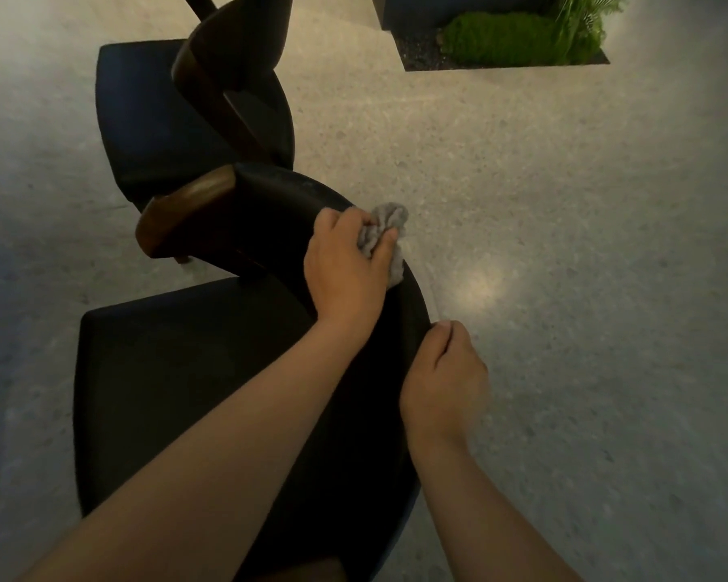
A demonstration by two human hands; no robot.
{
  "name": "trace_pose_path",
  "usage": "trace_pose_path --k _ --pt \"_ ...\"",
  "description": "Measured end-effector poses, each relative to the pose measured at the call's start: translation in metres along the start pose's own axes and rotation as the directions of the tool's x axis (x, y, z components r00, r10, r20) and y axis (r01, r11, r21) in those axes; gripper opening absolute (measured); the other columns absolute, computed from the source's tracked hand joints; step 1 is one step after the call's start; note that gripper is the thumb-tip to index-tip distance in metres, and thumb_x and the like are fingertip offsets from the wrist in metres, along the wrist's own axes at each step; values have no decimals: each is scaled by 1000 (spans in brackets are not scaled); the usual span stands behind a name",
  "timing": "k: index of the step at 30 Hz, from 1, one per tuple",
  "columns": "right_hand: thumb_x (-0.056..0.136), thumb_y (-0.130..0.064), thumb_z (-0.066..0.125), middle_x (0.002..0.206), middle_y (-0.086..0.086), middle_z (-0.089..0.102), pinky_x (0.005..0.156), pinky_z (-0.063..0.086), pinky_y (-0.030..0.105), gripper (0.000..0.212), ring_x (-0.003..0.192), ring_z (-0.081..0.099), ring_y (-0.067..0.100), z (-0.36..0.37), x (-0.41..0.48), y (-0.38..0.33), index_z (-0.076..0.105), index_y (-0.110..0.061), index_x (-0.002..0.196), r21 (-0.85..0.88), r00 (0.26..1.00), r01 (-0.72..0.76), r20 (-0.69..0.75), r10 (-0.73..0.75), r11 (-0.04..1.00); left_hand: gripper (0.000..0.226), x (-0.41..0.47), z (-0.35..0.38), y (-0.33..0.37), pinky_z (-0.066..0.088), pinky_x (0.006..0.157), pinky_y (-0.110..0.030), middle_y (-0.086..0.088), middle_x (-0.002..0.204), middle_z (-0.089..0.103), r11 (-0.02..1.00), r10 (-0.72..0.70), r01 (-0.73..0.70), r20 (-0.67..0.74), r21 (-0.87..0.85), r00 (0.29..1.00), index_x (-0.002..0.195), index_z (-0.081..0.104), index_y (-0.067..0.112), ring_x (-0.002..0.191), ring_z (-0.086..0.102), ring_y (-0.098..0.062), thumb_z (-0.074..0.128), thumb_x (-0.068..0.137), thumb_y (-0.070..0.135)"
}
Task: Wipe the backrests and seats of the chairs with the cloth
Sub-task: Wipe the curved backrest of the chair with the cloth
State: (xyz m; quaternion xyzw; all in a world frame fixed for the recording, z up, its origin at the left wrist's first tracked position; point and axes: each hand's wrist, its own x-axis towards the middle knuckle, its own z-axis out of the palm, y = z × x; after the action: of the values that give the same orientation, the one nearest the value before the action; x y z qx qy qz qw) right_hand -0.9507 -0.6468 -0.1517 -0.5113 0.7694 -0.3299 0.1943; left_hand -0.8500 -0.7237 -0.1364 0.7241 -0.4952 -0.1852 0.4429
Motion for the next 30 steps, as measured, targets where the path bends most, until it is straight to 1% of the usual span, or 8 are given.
trace_pose_path --k 4,8,10,13,15,18,21,30 --pt "95 -33 24 60 2 52 51 36 32 42 54 48 18 -1 1 -1 51 -11 70 13 1000 2 7 -3 1000 17 -6 9 -18 48 76 -21 15 100 47 994 -95 91 -66 -61 993 99 55 30 88 55 -2 58 91 44" --pt "94 -36 25 59 1 52 50 35 29 44 52 47 15 -1 1 0 54 -12 72 22 1000 1 21 -1 1000 10 -29 12 -52 37 67 -13 20 95 47 934 -340 319 -127 -159 932 92 50 40 85 53 9 55 89 48" --pt "94 -37 24 57 0 50 50 32 27 44 50 44 13 -1 0 0 53 -13 71 42 1000 4 30 -5 999 9 -42 10 -86 42 70 -20 17 98 49 868 -488 482 -25 -119 872 95 52 40 83 55 2 58 90 44" --pt "95 -36 25 54 -1 46 48 30 27 43 47 40 13 0 1 1 50 -14 68 58 1000 16 25 -17 998 12 -64 5 -124 50 78 -33 4 108 58 703 -696 705 113 -96 710 96 56 33 91 60 -11 59 91 43" --pt "95 -37 25 53 -1 45 47 30 27 43 46 39 13 0 1 2 49 -14 67 72 1000 8 24 -9 997 16 -69 2 -126 54 81 -37 0 109 60 712 -677 679 81 -181 732 97 58 30 93 62 -15 57 92 45" --pt "96 -34 28 53 0 44 47 30 29 43 47 38 13 1 1 3 50 -11 67 85 1000 1 28 -3 996 14 -64 -2 -105 55 76 -28 3 108 60 805 -502 475 17 -356 865 94 58 37 93 63 -7 54 91 50" --pt "98 -30 31 53 0 44 48 31 30 41 47 38 14 1 2 3 50 -11 67 94 1000 1 31 -4 996 4 -53 7 -86 49 70 -16 9 105 58 882 -356 336 -2 -330 934 89 54 46 89 59 4 54 92 47" --pt "100 -28 35 50 -8 38 47 29 27 39 45 33 8 2 2 6 44 -20 62 126 999 14 27 -18 992 10 -65 27 -137 50 77 -27 2 102 59 769 -561 559 91 -311 823 87 56 34 91 60 -10 53 97 32"
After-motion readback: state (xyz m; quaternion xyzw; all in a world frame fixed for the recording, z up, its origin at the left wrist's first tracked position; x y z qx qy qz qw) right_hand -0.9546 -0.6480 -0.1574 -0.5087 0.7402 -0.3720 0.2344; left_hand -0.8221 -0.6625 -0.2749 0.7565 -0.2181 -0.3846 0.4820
